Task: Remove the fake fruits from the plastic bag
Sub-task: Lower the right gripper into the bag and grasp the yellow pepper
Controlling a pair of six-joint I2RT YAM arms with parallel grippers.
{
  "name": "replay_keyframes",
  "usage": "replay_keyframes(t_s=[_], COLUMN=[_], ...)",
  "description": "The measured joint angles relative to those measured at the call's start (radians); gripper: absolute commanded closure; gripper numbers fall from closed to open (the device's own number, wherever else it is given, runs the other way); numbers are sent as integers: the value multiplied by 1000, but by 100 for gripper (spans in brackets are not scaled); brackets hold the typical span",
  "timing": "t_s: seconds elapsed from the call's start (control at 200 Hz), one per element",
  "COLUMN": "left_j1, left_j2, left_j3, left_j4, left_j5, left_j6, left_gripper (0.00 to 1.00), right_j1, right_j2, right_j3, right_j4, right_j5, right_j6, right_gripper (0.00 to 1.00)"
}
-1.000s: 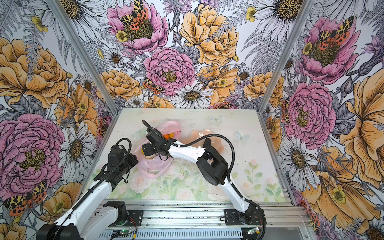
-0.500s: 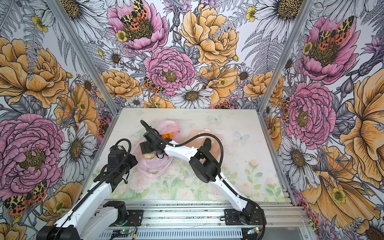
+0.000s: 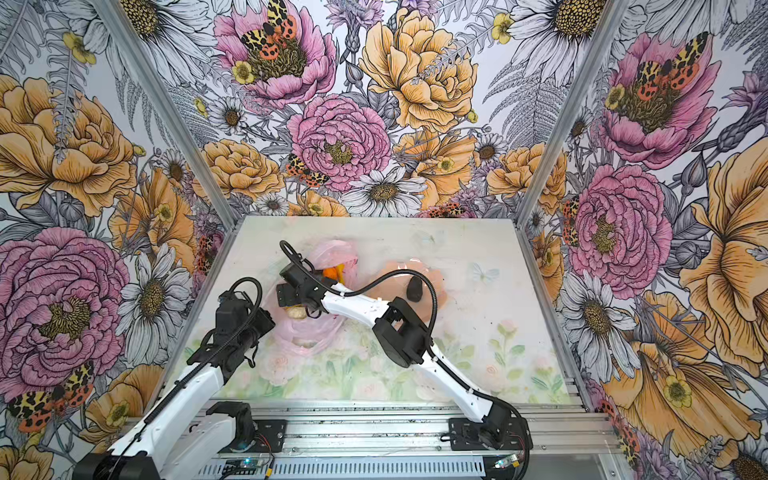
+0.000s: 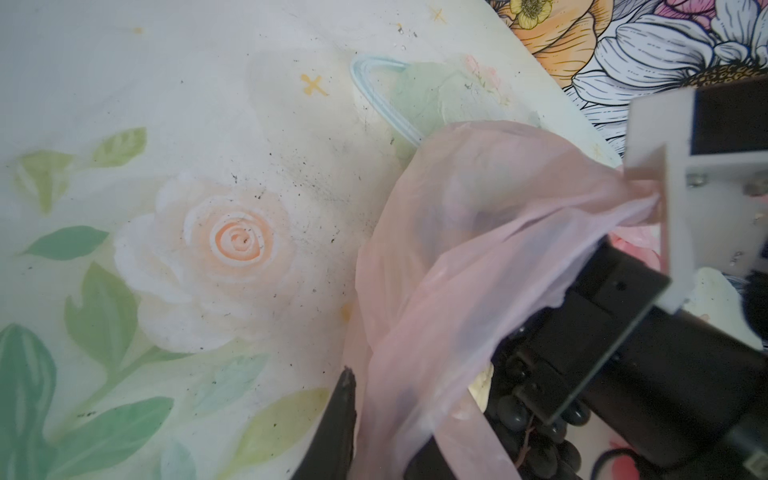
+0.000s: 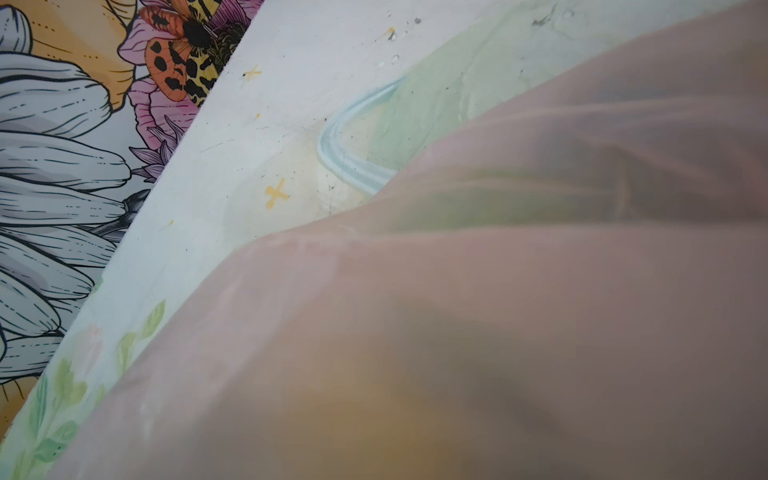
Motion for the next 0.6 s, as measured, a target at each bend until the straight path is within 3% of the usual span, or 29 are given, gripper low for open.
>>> replay_keyframes(t_s=[0.6], left_j1=[-11], left_j2=[-21], left_j3=[-11], left_j4=[8], left_j5=[0], left_j6=[5], left_gripper=[82], right_j1=[7], right_j2=[39], right_j3=[62], right_j4=[-80], right_j5=[16], right_j6=[2], right_gripper=[37])
